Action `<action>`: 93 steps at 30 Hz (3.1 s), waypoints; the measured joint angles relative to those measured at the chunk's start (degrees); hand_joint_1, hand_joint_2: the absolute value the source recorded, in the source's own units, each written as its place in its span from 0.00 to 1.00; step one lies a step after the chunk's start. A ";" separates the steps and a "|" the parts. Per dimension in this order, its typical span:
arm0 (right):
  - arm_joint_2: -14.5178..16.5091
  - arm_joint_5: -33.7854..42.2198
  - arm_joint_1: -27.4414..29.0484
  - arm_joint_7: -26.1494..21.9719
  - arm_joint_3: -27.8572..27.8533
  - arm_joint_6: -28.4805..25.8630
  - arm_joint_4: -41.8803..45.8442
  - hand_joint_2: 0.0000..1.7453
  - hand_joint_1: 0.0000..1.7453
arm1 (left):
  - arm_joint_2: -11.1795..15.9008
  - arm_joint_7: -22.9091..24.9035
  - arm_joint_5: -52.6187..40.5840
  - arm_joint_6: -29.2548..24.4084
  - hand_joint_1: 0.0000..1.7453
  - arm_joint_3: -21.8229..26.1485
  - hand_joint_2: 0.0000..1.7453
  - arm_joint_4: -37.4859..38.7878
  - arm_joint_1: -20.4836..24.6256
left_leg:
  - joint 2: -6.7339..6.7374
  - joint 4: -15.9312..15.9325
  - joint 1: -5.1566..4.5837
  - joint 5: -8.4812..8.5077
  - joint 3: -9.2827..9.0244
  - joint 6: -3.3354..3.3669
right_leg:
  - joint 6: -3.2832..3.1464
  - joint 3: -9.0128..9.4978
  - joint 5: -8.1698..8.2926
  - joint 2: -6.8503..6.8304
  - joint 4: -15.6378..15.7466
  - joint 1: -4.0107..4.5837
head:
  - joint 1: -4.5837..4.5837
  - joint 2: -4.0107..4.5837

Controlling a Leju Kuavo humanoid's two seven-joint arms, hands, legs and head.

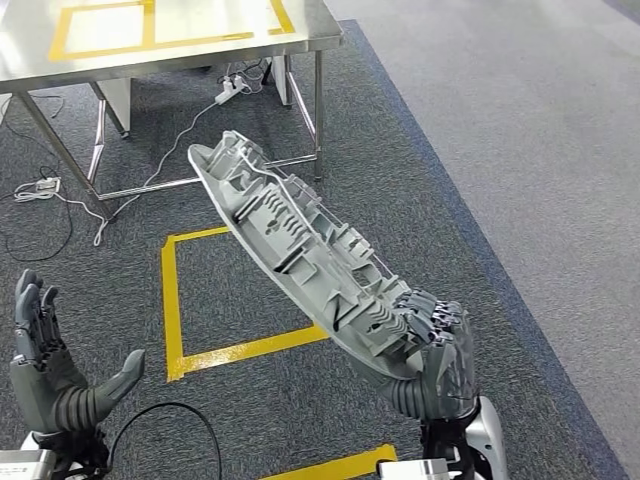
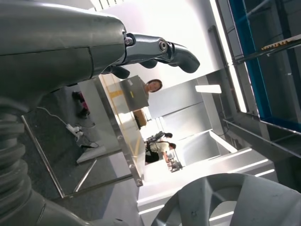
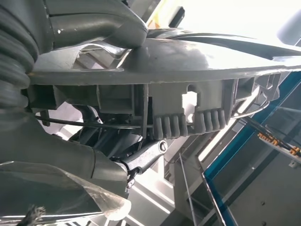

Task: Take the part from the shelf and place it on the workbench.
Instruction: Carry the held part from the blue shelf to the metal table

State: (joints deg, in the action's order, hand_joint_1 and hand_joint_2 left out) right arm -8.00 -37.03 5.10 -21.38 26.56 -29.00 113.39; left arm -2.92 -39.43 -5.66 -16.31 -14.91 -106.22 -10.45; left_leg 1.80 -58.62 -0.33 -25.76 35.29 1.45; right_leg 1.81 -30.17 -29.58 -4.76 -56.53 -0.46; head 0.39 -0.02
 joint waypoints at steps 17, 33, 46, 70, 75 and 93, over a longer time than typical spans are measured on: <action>0.00 -0.29 0.21 -0.35 -0.72 0.95 0.00 1.00 1.00 | -0.15 0.00 -0.27 -0.49 0.00 0.00 1.00 0.15 0.00 | 0.01 -0.03 0.17 0.04 -0.05 -0.02 | 0.00 0.05 -0.01 0.01 -0.05 0.21 | 0.01 0.00; 0.00 -0.68 0.03 -0.07 -0.72 0.98 0.00 1.00 1.00 | -0.11 0.00 -0.34 -0.93 0.00 -0.01 1.00 0.09 0.03 | -0.84 0.38 -0.06 -0.04 -0.51 1.13 | 1.04 -0.69 -1.79 1.15 -2.50 -0.34 | 0.20 0.00; 0.00 -0.66 0.08 0.04 -0.71 1.01 0.00 1.00 1.00 | -0.13 0.00 -0.35 -1.21 0.00 -0.04 1.00 0.03 0.00 | -8.90 0.13 0.89 0.60 0.29 -1.02 | -0.21 -0.98 0.51 8.41 -0.95 -0.96 | 0.61 0.00; 0.13 0.40 0.17 0.13 -0.79 0.72 0.00 1.00 1.00 | -0.09 0.00 0.10 -0.87 0.00 0.01 1.00 0.08 -0.01 | -2.38 0.10 0.94 -0.40 -0.41 -0.95 | -0.02 0.51 -0.20 3.93 0.15 -0.76 | -0.32 0.00; 0.13 0.49 0.21 0.00 -0.79 0.70 0.00 1.00 1.00 | -0.11 0.00 0.19 0.00 0.00 0.02 1.00 0.16 -0.02 | -2.38 0.06 0.92 -0.35 -0.43 -0.86 | 0.47 0.50 -0.16 3.93 0.17 -0.77 | -0.34 0.00; 0.13 0.55 0.21 -0.39 -0.91 0.70 0.00 1.00 1.00 | -0.27 0.00 0.08 1.10 0.00 0.02 1.00 0.36 -0.02 | -2.37 0.07 1.05 -0.29 -0.52 -0.86 | 0.48 0.48 -0.22 3.93 -0.03 -0.63 | -0.35 0.00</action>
State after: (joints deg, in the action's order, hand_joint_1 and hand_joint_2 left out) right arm -7.87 -36.47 5.31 -21.77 25.64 -28.30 113.39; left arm -3.20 -39.43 -5.57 -15.21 -14.88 -105.86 -10.46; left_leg -0.57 -58.54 0.72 -26.05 34.78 0.59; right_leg 2.29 -29.68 -29.80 -0.83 -56.57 -1.09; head 0.04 -0.02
